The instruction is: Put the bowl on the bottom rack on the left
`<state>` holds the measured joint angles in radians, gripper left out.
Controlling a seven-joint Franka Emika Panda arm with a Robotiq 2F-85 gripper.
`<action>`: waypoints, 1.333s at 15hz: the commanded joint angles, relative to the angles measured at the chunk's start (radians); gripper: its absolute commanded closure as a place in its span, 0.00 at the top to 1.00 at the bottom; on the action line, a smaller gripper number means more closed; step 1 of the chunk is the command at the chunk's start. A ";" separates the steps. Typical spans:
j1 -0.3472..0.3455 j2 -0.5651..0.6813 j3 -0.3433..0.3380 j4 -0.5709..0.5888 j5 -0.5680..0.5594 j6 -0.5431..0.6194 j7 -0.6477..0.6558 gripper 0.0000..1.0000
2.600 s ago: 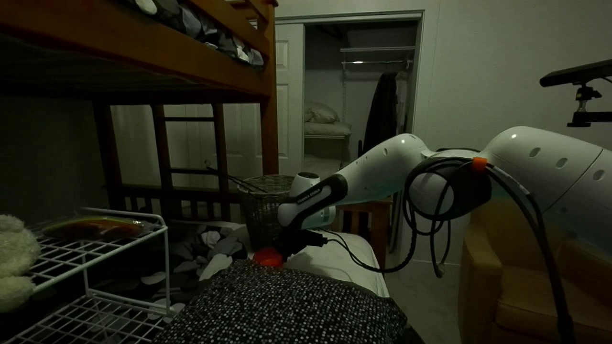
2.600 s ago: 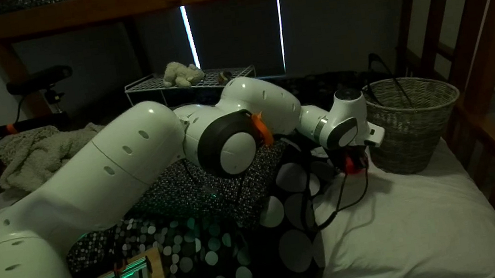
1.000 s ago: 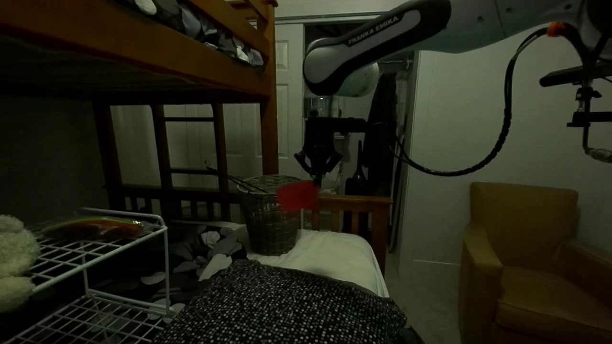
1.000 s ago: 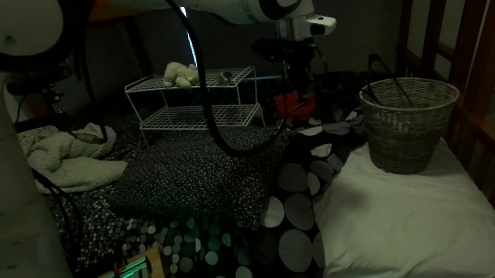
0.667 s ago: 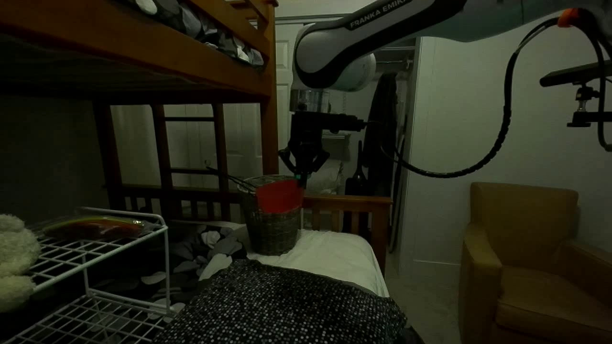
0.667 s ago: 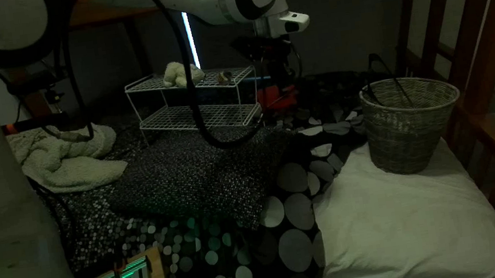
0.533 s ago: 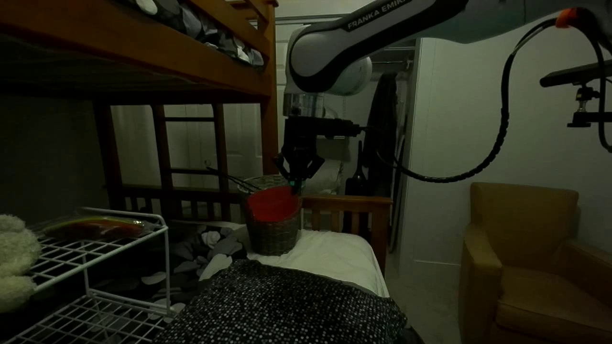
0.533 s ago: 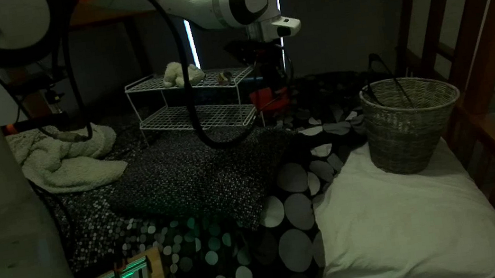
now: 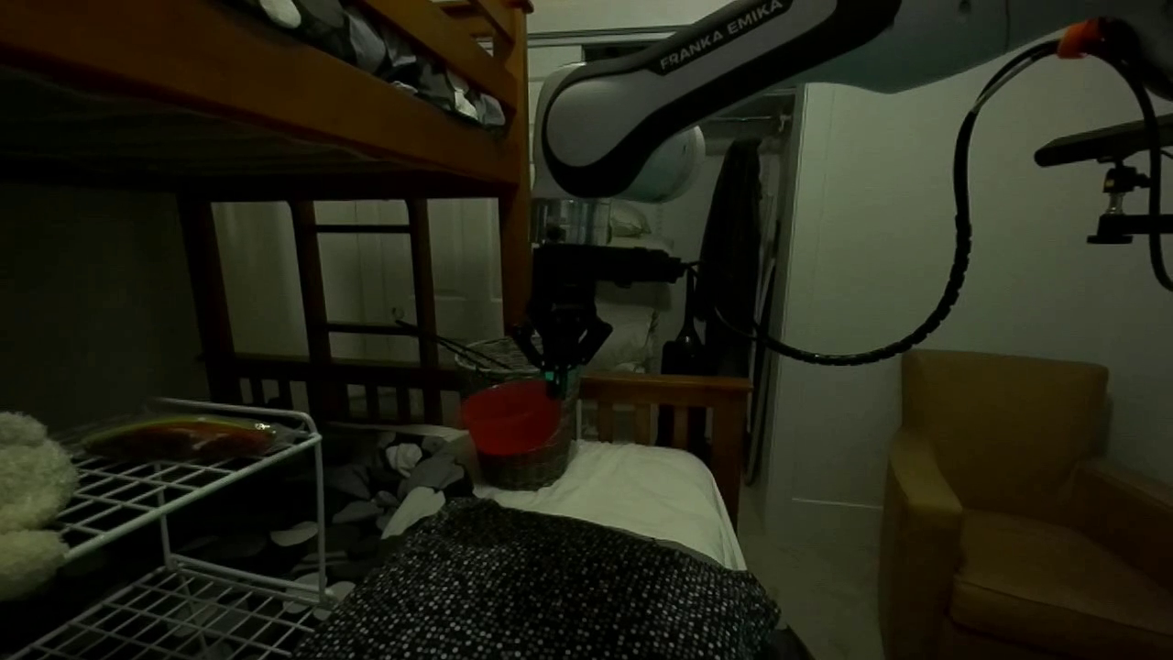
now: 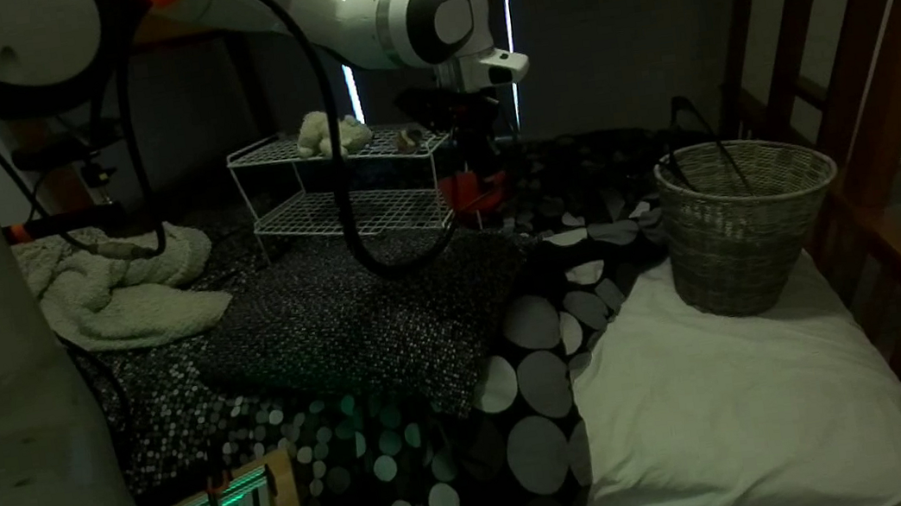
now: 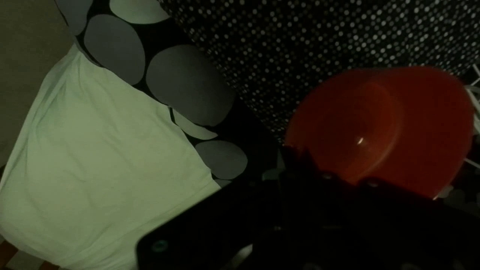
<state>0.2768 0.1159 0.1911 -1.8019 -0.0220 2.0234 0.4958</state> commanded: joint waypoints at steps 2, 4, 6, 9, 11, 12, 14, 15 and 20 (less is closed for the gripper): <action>0.000 0.017 0.008 0.022 0.012 -0.012 0.022 0.01; 0.013 0.041 0.019 0.049 0.026 -0.049 0.064 0.01; 0.021 0.054 0.034 0.070 0.071 -0.104 0.062 0.01; 0.029 0.064 0.056 0.097 0.167 -0.181 0.027 0.01; 0.042 0.060 0.054 0.091 0.136 -0.153 0.044 0.01; 0.038 0.061 0.055 0.095 0.161 -0.161 0.037 0.01; 0.046 0.060 0.061 0.096 0.174 -0.175 0.038 0.01; 0.053 0.064 0.067 0.100 0.189 -0.182 0.045 0.01; 0.084 0.103 0.108 0.135 0.284 -0.223 0.034 0.01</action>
<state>0.3465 0.1880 0.2840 -1.7043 0.2062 1.8560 0.5301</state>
